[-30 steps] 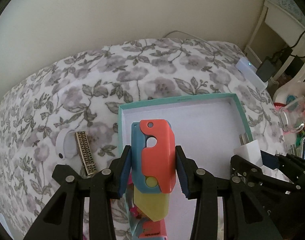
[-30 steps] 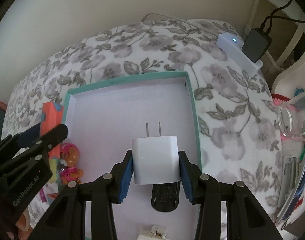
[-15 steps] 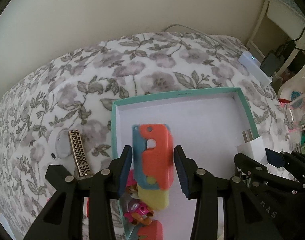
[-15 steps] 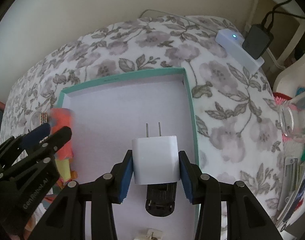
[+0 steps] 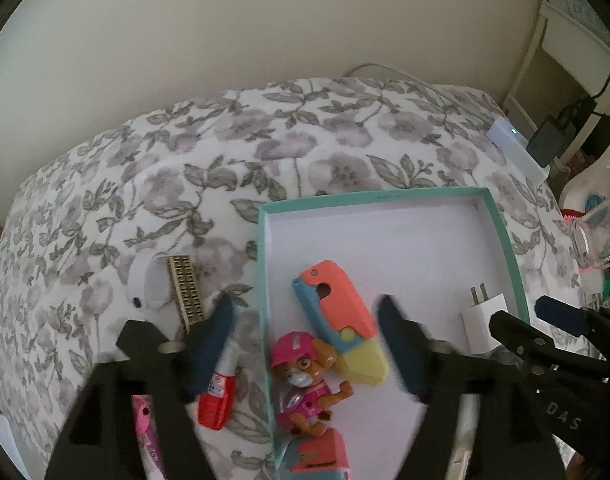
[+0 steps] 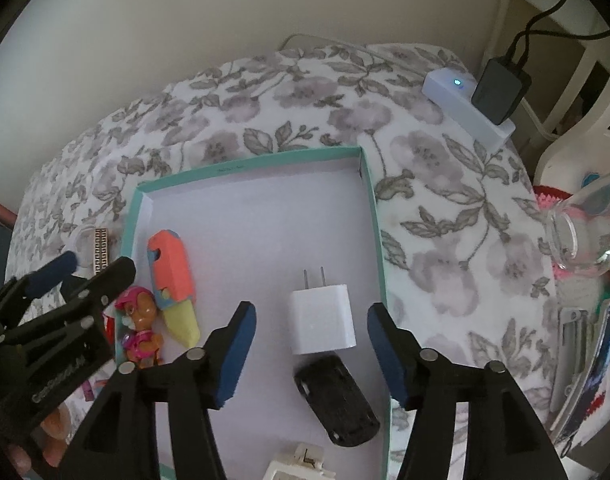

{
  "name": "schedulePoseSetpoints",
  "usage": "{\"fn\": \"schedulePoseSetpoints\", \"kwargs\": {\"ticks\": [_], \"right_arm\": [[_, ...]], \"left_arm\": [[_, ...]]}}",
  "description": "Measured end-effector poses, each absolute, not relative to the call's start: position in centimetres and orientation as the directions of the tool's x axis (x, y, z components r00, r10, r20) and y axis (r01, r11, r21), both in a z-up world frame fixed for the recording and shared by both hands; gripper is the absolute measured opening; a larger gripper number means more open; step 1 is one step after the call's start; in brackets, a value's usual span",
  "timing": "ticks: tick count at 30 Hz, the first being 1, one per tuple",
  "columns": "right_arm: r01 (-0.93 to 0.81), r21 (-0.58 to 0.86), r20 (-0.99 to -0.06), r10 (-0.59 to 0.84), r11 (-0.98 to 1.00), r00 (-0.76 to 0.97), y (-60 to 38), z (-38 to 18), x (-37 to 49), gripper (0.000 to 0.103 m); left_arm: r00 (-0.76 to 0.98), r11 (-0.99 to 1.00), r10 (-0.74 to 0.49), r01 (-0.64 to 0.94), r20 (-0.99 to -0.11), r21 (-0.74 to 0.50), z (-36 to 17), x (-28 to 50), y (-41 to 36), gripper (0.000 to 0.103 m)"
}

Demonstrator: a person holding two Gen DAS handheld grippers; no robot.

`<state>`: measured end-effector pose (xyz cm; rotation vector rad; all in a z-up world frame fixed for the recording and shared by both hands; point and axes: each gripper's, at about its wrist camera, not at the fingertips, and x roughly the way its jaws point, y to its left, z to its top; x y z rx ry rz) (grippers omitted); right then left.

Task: Organize rigid objects
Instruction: 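Move both open grippers back over the pink watch band and lipstick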

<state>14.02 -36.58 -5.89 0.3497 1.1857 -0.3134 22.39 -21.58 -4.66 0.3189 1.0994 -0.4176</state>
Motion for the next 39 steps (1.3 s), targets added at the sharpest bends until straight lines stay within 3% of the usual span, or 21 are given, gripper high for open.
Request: {"fn": "schedulePoseSetpoints", "kwargs": {"ticks": [3, 7, 18, 39], "right_arm": [[0.413, 0.1, -0.933, -0.058, 0.905, 0.354, -36.2, -5.3, 13.6, 0.074], [0.399, 0.098, -0.929, -0.061, 0.912, 0.366, -35.5, -4.7, 13.0, 0.086], [0.377, 0.08, -0.918, -0.079, 0.923, 0.388, -33.5, -3.0, 11.4, 0.103], [0.279, 0.083, -0.879, -0.061, 0.957, 0.473, -23.6, 2.6, 12.7, 0.103]], "left_arm": [[0.388, 0.889, -0.167, 0.456, -0.906, 0.032, -4.2, 22.3, -20.7, 0.081], [0.397, 0.899, -0.167, 0.438, -0.902, 0.026, -3.7, 22.1, -19.5, 0.096], [0.388, 0.917, -0.192, 0.397, -0.901, -0.024, -2.9, 21.2, -16.0, 0.099], [0.508, 0.972, -0.156, 0.23, -0.847, -0.041, 2.5, 22.2, -1.6, 0.099]]}}
